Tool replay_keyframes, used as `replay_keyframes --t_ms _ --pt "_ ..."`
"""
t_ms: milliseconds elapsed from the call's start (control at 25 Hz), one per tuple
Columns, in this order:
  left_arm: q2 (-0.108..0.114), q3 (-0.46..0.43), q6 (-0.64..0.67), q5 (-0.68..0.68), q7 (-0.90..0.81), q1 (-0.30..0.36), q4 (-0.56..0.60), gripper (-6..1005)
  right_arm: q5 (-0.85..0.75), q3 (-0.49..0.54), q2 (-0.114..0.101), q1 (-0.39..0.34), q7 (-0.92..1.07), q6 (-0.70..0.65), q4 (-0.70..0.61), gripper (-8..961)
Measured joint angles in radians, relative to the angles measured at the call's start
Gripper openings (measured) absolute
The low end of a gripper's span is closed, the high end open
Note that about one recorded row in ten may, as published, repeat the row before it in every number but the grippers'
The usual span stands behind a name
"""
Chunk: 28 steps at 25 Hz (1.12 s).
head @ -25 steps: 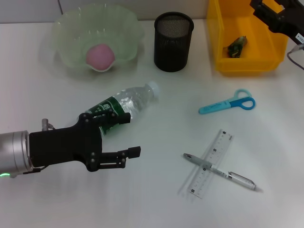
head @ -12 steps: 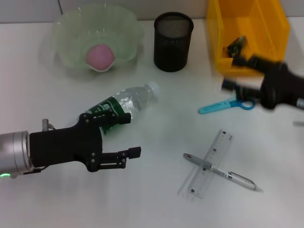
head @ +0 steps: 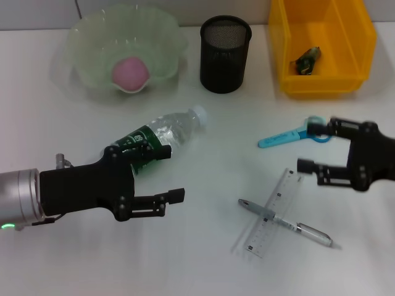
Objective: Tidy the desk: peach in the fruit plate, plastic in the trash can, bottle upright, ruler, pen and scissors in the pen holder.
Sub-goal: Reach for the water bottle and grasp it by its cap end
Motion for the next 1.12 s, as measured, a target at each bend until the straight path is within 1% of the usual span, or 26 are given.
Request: replay_keyframes --t_ms 120,240,560,680,760,800,840,880,920,960,1000,1120 --pt "0.0 -0.008 0.002 0.002 -0.02 -0.006 0.011 811 -0.099 0.005 0.015 -0.009 0.042 0.008 -0.077 777" --pt "0.0 -0.009 0.002 0.003 -0.03 -0.007 0.02 811 -0.154 0.008 0.026 -0.016 0.066 0.01 -0.131 777" --pt "-0.004 -0.021 0.002 0.002 -0.069 -0.006 0.055 801 -0.164 0.01 0.029 -0.025 0.056 0.012 -0.147 777" --pt "-0.022 -0.049 -0.041 0.006 -0.228 -0.01 0.177 800 -0.164 0.01 0.03 -0.025 0.055 0.013 -0.146 777" --pt "-0.022 -0.049 -0.041 0.006 -0.228 -0.01 0.177 800 -0.165 0.011 0.03 -0.025 0.055 0.014 -0.147 777" --pt "-0.025 -0.05 -0.055 0.007 -0.263 -0.013 0.202 800 -0.165 0.01 0.03 -0.025 0.055 0.014 -0.147 777" --pt "-0.029 -0.049 -0.121 0.047 -0.406 -0.04 0.289 800 -0.165 0.01 0.03 -0.025 0.055 0.014 -0.148 777" --pt "-0.029 -0.049 -0.121 0.047 -0.406 -0.04 0.289 800 -0.166 0.01 0.03 -0.025 0.055 0.015 -0.149 777" --pt "-0.032 -0.048 -0.163 0.108 -0.514 -0.069 0.341 800 -0.168 0.01 0.03 -0.026 0.055 0.015 -0.149 777" --pt "-0.032 -0.048 -0.163 0.108 -0.514 -0.069 0.341 800 -0.168 0.01 0.03 -0.026 0.055 0.015 -0.149 777" --pt "-0.037 -0.054 -0.221 0.243 -0.704 -0.141 0.405 800 -0.169 0.01 0.03 -0.026 0.055 0.015 -0.15 776" --pt "-0.037 -0.059 -0.229 0.277 -0.751 -0.16 0.414 799 -0.173 0.009 0.03 -0.027 0.054 0.015 -0.15 776"
